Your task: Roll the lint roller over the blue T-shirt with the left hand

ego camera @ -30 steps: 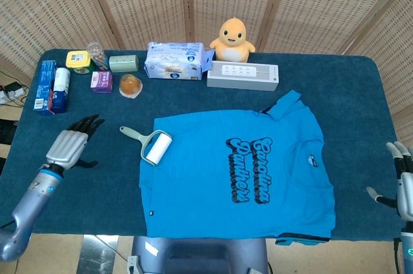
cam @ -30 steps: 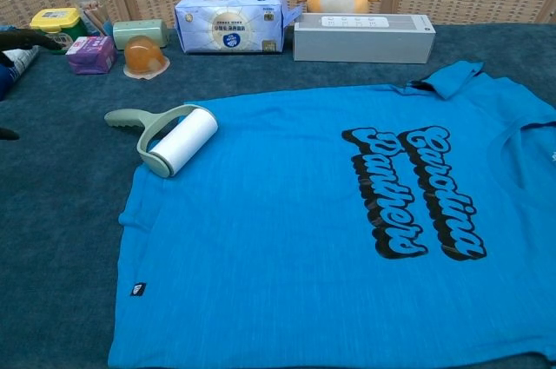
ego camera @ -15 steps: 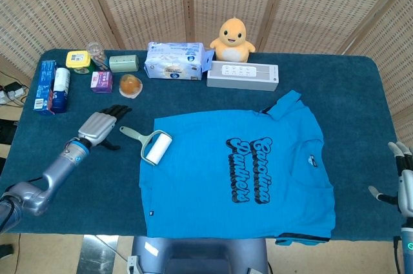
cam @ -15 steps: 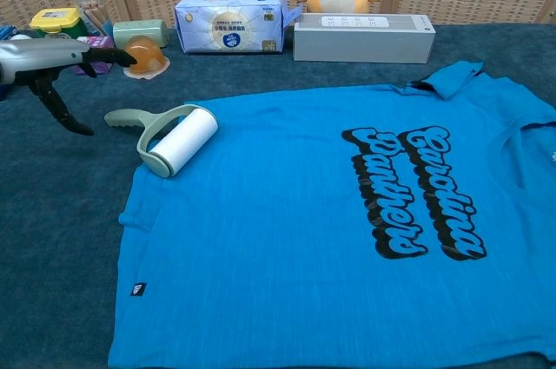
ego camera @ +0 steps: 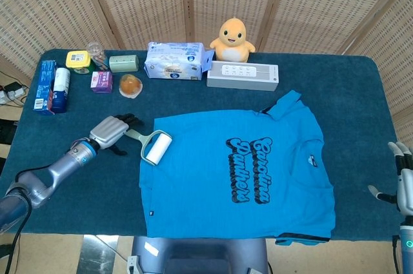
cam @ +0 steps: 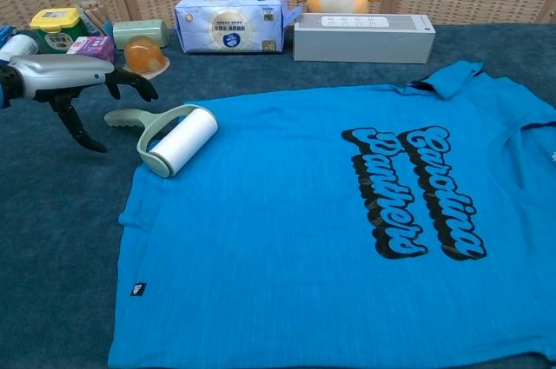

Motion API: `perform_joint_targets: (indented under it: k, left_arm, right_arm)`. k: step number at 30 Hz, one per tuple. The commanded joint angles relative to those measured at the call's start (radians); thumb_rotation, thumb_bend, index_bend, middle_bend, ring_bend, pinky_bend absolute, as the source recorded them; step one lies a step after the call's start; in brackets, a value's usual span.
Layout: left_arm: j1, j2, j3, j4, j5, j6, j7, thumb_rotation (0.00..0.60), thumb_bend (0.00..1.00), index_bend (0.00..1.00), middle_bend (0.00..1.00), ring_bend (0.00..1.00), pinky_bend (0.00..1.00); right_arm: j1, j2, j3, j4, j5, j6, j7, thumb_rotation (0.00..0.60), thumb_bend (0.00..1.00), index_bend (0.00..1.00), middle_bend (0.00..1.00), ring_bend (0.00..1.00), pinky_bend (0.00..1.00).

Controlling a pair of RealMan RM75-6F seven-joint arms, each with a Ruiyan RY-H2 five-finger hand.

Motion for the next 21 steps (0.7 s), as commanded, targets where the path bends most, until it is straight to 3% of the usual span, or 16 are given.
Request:
perform_joint_targets:
  k: [1,5,8,10,12,15,18,21]
  left_arm:
    - [-0.011,-0.023,0.02,0.029,0.009,0.005,-0.026,0.6,0.05,0.2,0.23,0.13,0.22]
    - [-0.018,-0.044,0.029,0.052,0.01,0.018,-0.03,0.6,0.05,0.3,0.36,0.19,0.24]
    - [-0.031,-0.05,0.034,0.055,0.004,-0.001,-0.009,0.6,0.05,0.33,0.38,0.19,0.24]
    - [-0.039,-0.054,0.033,0.047,-0.004,-0.022,0.016,0.6,0.05,0.41,0.43,0.23,0.25]
    - [-0.044,-0.059,0.026,0.037,-0.015,-0.029,0.046,0.6,0.07,0.53,0.53,0.32,0.29]
    - [-0.039,-0.073,0.008,0.026,-0.039,-0.023,0.103,0.6,0.1,0.63,0.65,0.43,0.36]
    - [-0.028,-0.09,-0.013,0.017,-0.069,-0.013,0.167,0.6,0.15,0.76,0.81,0.61,0.55]
    - [-0.013,-0.111,-0.037,0.009,-0.096,0.015,0.226,0.6,0.22,0.85,0.87,0.71,0.71]
  right_arm:
    - [0.0,0.0,-0.001,-0.001,-0.002,0.0,0.002,0.6,0.0,0.11,0.1,0.0,0.0]
    - [0.0,0.002,-0.001,-0.003,-0.003,0.001,0.004,0.6,0.0,0.11,0.1,0.0,0.0]
    - [-0.001,0.003,-0.001,-0.005,-0.006,0.003,0.005,0.6,0.0,0.11,0.1,0.0,0.0]
    - [-0.002,0.004,-0.002,-0.007,-0.008,0.004,0.007,0.6,0.0,0.11,0.1,0.0,0.0]
    - [-0.002,0.006,-0.003,-0.009,-0.01,0.005,0.01,0.6,0.0,0.11,0.1,0.0,0.0]
    - [-0.004,0.008,-0.003,-0.012,-0.012,0.008,0.014,0.6,0.0,0.11,0.1,0.0,0.0]
    - [-0.005,0.01,-0.003,-0.014,-0.015,0.011,0.015,0.6,0.0,0.11,0.1,0.0,0.0]
    - [-0.005,0.011,-0.004,-0.016,-0.018,0.012,0.016,0.6,0.0,0.11,0.1,0.0,0.0]
